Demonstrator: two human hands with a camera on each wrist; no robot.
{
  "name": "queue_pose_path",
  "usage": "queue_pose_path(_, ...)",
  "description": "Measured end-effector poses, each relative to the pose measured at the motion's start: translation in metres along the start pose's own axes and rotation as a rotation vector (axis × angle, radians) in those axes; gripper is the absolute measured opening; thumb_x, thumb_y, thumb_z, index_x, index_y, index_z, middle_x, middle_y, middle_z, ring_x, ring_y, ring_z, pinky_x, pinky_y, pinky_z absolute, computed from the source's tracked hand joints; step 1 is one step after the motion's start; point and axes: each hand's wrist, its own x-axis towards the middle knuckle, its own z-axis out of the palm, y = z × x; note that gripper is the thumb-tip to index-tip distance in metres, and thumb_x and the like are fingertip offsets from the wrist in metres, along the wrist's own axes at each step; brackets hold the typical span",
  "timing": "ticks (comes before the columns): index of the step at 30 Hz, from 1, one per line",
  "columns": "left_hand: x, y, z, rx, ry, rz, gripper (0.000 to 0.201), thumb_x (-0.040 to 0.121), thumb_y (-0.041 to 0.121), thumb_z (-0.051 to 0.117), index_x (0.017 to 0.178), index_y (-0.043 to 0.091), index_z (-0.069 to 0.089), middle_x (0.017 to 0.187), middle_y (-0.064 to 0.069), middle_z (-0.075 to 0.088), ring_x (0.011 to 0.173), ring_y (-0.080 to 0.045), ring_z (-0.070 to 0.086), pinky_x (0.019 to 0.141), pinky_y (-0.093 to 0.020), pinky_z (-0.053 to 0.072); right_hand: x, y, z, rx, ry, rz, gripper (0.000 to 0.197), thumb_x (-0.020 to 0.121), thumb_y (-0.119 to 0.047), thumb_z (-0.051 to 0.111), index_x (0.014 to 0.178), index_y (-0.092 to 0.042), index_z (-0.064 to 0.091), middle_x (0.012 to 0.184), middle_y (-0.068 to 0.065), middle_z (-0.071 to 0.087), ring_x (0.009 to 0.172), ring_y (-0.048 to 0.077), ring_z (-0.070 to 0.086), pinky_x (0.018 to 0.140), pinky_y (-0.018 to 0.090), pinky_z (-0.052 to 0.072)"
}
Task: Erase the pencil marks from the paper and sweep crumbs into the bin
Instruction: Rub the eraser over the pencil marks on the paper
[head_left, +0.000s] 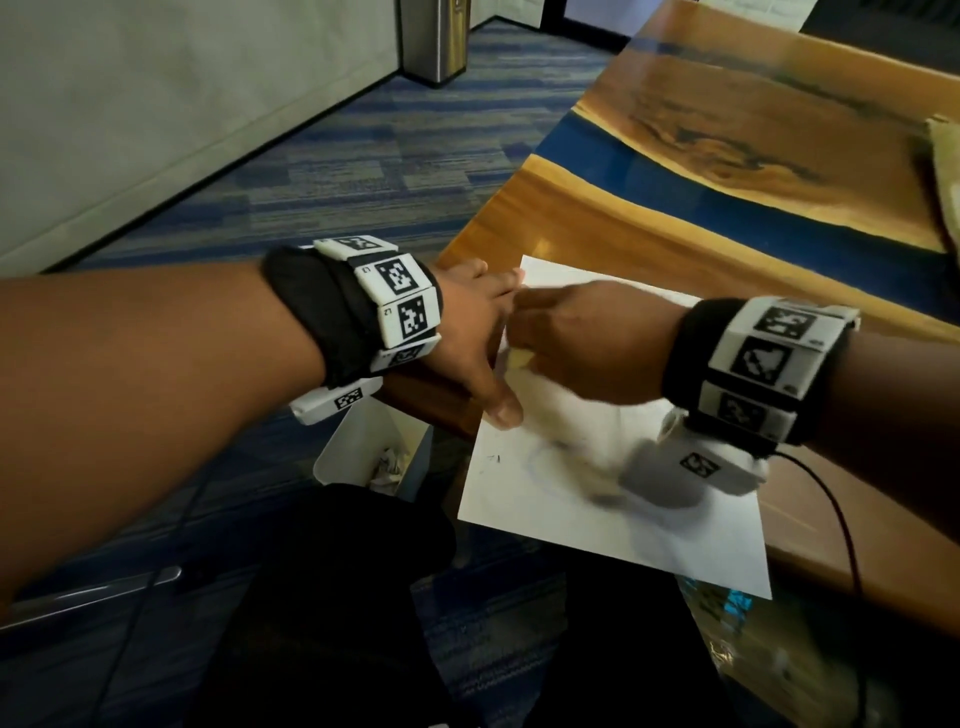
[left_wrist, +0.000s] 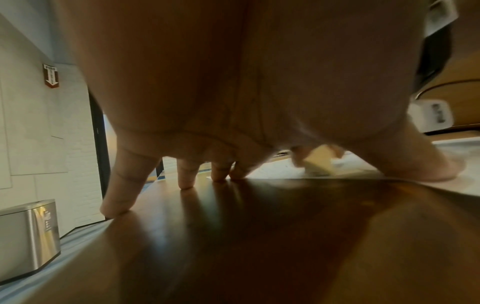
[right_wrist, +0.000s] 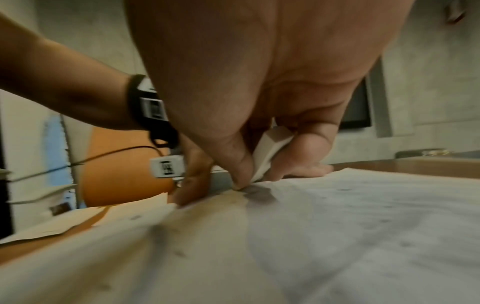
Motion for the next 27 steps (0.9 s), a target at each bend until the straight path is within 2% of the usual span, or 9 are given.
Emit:
queue_pose_path(2,0.002,-0.001,-0.001,-0.013,-0.008,0.008,0.14,0.04,0.102,0.052,0.156,0.045,-0.003,0.167,0.008,-0.013,0.153,-0.033,-0.007,0.114,-0.066,0.015,-0.005,-0.006,0.0,0.002,-0.033,-0.064,0.03,0.097,-0.029,0.054,0.127,-0.027,0.058,0.125,-0.004,0.054,0.097,0.018,0.056,0.08,0.031,0.048)
queue_pose_path(5,0.0,0.002,0.0,0.039,0.011,-0.022,0.146,0.046,0.099,0.052,0.16,0.03,-0.007,0.167,0.007,-0.014,0.154,-0.031,-0.005,0.116,-0.062,0.018,0.005,0.024,0.0,-0.024,0.007,0.158,0.027,0.098,-0.03,0.051,0.123,-0.026,0.058,0.12,-0.005,0.056,0.092,0.014,0.054,0.076,0.032,0.051)
queue_pose_path(8,-0.001,0.004,0.0,0.054,-0.004,-0.047,0.143,0.051,0.097,0.054,0.16,0.024,-0.006,0.168,0.006,-0.013,0.154,-0.03,-0.004,0.117,-0.061,0.018,0.012,0.046,0.004,-0.036,-0.004,0.327,0.027,0.098,-0.03,0.05,0.122,-0.022,0.059,0.11,-0.001,0.058,0.092,0.019,0.057,0.077,0.034,0.053)
queue_pose_path(10,0.0,0.004,-0.008,0.031,0.008,-0.026,0.132,0.059,0.094,0.054,0.16,0.021,0.008,0.168,0.0,0.003,0.152,-0.032,0.011,0.117,-0.056,0.025,0.012,0.05,0.006,-0.004,-0.008,0.34,0.028,0.098,-0.03,0.051,0.123,-0.022,0.059,0.109,-0.002,0.057,0.094,0.019,0.057,0.078,0.034,0.052)
queue_pose_path(12,0.001,0.003,-0.018,0.003,0.084,0.008,0.107,0.072,0.087,0.054,0.153,0.021,0.031,0.159,-0.004,0.03,0.139,-0.028,0.036,0.109,-0.045,0.038,0.008,0.05,0.007,0.022,-0.001,0.324,0.028,0.098,-0.031,0.05,0.124,-0.023,0.058,0.11,-0.003,0.056,0.093,0.018,0.056,0.076,0.031,0.05)
queue_pose_path(13,0.002,0.002,-0.021,-0.006,0.117,0.008,0.1,0.075,0.083,0.055,0.152,0.022,0.034,0.156,-0.003,0.034,0.136,-0.027,0.039,0.105,-0.042,0.039,0.006,0.048,0.008,0.027,-0.004,0.311,0.028,0.098,-0.031,0.05,0.124,-0.024,0.058,0.11,-0.004,0.056,0.092,0.017,0.055,0.075,0.03,0.048)
queue_pose_path(18,0.013,-0.007,-0.011,0.022,0.013,-0.065,0.13,0.059,0.093,0.056,0.16,0.035,-0.002,0.168,0.005,-0.01,0.154,-0.033,0.001,0.119,-0.059,0.016,0.0,0.037,0.007,0.037,-0.031,0.253,0.028,0.098,-0.033,0.051,0.125,-0.026,0.057,0.113,-0.004,0.057,0.093,0.015,0.055,0.074,0.027,0.048)
queue_pose_path(23,0.015,-0.006,-0.009,0.018,-0.013,-0.049,0.136,0.053,0.096,0.055,0.159,0.036,-0.006,0.166,0.012,-0.017,0.154,-0.035,-0.002,0.119,-0.063,0.015,0.006,0.041,0.001,0.024,0.0,0.391,0.029,0.096,-0.034,0.053,0.122,-0.022,0.059,0.105,-0.001,0.061,0.091,0.02,0.058,0.079,0.036,0.055)
queue_pose_path(27,0.015,-0.009,-0.01,-0.016,-0.033,-0.024,0.138,0.05,0.096,0.058,0.158,0.04,-0.008,0.166,0.015,-0.016,0.153,-0.037,-0.004,0.117,-0.064,0.013,0.004,0.014,0.001,0.073,-0.011,0.204,0.03,0.098,-0.036,0.052,0.126,-0.024,0.057,0.116,-0.004,0.058,0.094,0.014,0.055,0.081,0.029,0.051)
